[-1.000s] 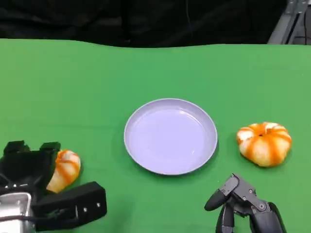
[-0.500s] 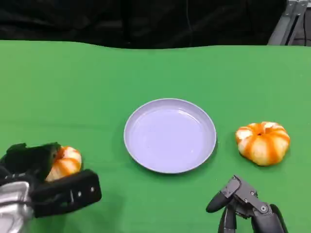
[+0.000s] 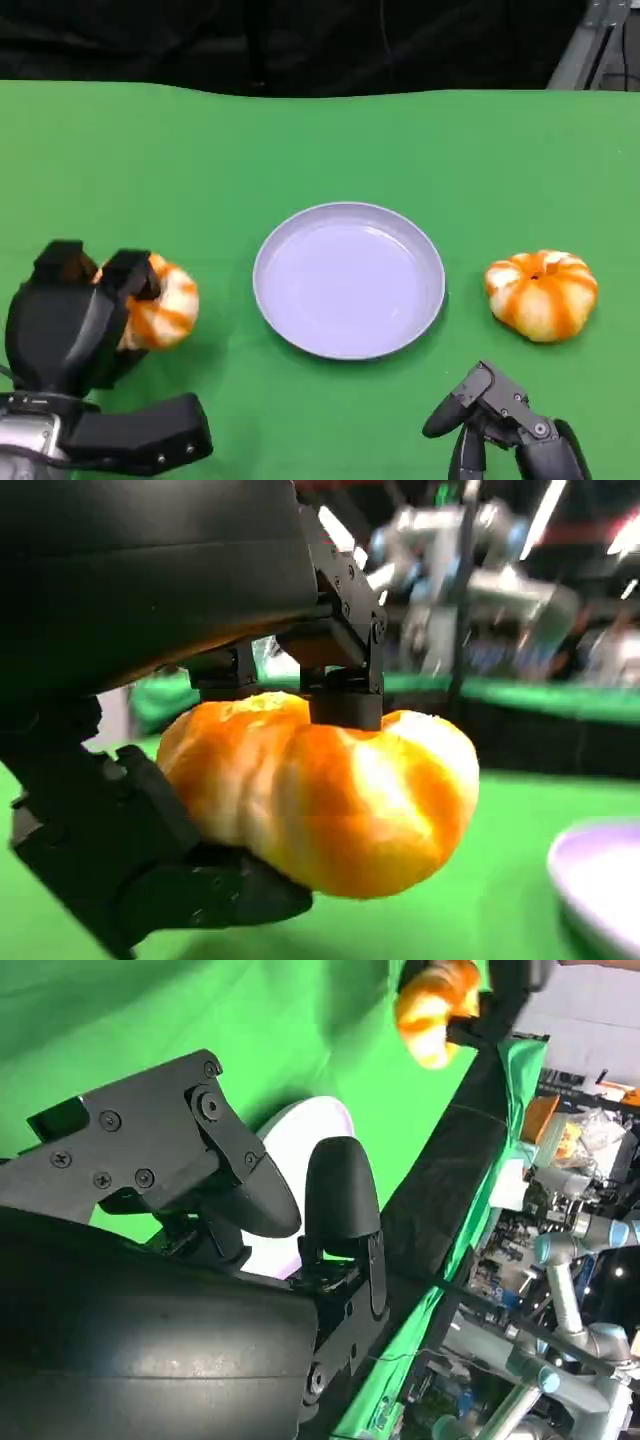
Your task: Grasp the bread from the table and place it into the plate.
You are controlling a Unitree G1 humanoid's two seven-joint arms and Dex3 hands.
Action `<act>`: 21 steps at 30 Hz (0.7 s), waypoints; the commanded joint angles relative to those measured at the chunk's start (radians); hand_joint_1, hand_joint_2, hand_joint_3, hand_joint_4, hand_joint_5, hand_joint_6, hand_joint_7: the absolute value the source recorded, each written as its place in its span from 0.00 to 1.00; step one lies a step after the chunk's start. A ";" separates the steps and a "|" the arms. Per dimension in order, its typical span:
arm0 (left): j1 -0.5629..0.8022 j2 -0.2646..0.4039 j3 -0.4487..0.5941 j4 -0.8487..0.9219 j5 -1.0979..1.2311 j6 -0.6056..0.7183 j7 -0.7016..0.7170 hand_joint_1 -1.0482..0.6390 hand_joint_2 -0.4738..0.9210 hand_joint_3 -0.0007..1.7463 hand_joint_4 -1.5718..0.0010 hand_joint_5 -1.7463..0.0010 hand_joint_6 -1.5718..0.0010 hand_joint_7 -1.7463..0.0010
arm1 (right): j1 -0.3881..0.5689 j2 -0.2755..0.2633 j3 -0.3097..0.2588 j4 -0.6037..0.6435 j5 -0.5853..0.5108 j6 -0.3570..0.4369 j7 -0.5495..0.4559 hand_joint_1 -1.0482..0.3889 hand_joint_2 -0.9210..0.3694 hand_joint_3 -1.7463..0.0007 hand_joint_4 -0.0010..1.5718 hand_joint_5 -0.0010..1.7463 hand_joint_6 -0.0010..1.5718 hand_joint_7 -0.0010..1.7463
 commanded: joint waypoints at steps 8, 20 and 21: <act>-0.062 -0.022 -0.059 -0.127 0.002 -0.047 -0.043 0.57 0.41 0.84 0.32 0.00 0.43 0.00 | 0.006 -0.005 0.000 -0.006 0.019 -0.001 0.002 0.64 0.15 0.19 0.51 1.00 0.26 1.00; -0.283 -0.195 -0.122 0.060 -0.053 -0.101 -0.150 0.57 0.41 0.86 0.33 0.00 0.45 0.00 | 0.001 0.004 0.005 0.006 0.029 -0.006 0.000 0.63 0.15 0.18 0.51 1.00 0.27 1.00; -0.296 -0.203 -0.127 0.078 -0.056 -0.108 -0.154 0.57 0.41 0.86 0.33 0.00 0.45 0.00 | 0.002 0.004 0.006 0.004 0.033 -0.004 0.002 0.63 0.15 0.18 0.51 1.00 0.27 1.00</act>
